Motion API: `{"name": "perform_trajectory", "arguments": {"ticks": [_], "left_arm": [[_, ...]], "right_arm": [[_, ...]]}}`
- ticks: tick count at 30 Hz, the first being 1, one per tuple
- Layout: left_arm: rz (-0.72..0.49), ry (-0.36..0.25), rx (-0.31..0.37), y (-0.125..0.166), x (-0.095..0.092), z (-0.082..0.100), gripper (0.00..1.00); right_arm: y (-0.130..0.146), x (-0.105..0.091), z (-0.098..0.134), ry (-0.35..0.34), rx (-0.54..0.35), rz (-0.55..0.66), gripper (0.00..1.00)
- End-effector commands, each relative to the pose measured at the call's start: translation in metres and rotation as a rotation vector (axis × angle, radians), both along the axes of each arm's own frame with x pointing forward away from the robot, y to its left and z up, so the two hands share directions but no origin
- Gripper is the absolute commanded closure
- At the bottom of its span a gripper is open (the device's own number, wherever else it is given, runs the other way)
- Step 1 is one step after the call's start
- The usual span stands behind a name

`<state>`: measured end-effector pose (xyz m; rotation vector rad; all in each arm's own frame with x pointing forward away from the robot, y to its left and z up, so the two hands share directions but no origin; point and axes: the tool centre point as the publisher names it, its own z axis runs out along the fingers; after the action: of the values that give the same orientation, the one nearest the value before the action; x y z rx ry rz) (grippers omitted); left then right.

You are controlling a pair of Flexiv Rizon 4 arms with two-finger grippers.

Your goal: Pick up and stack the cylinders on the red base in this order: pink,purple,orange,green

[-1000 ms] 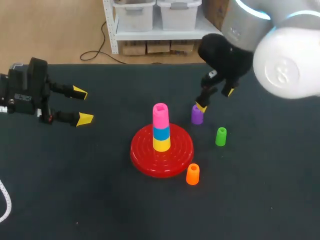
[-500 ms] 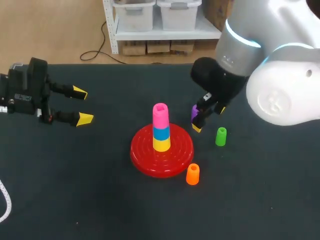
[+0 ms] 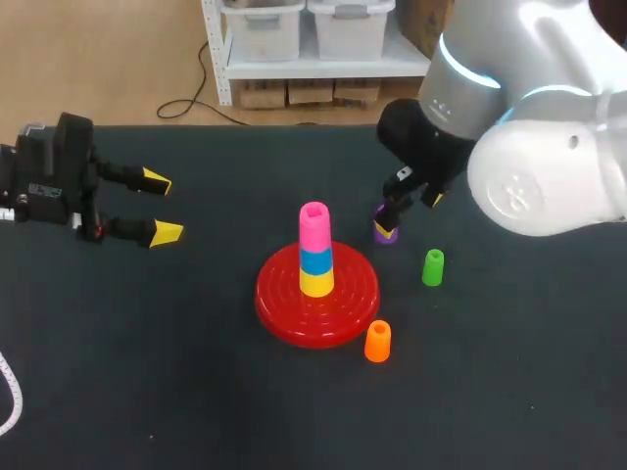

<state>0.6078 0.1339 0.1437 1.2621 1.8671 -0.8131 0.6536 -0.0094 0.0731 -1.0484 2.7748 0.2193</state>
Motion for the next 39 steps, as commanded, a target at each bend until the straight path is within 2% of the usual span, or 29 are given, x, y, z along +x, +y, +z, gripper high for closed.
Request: {"name": "perform_trajectory", "arguments": {"ticks": [1,8,21,22,27,29,39], "left_arm": [[0.000,-0.004,-0.004,0.000,0.000,-0.001,0.00],[0.000,-0.004,-0.004,0.000,0.000,-0.001,0.00],[0.000,-0.004,-0.004,0.000,0.000,-0.001,0.00],[0.000,-0.004,-0.004,0.000,0.000,-0.001,0.00],[0.000,-0.004,-0.004,0.000,0.000,-0.001,0.00],[0.000,-0.004,-0.004,0.000,0.000,-0.001,0.00],[0.000,-0.004,-0.004,0.000,0.000,-0.001,0.00]], "right_arm": [[0.009,0.026,-0.015,0.016,0.002,0.004,0.00],[0.016,0.046,-0.031,0.026,-0.017,-0.017,0.00],[0.020,0.061,-0.039,0.050,-0.043,-0.049,0.01],[0.020,0.061,-0.039,0.049,-0.045,-0.048,0.27],[0.021,0.057,-0.041,0.043,-0.066,-0.045,0.50],[0.021,0.055,-0.044,0.040,-0.081,-0.048,0.53],[0.022,0.053,-0.051,0.046,-0.080,-0.049,0.54]]}}
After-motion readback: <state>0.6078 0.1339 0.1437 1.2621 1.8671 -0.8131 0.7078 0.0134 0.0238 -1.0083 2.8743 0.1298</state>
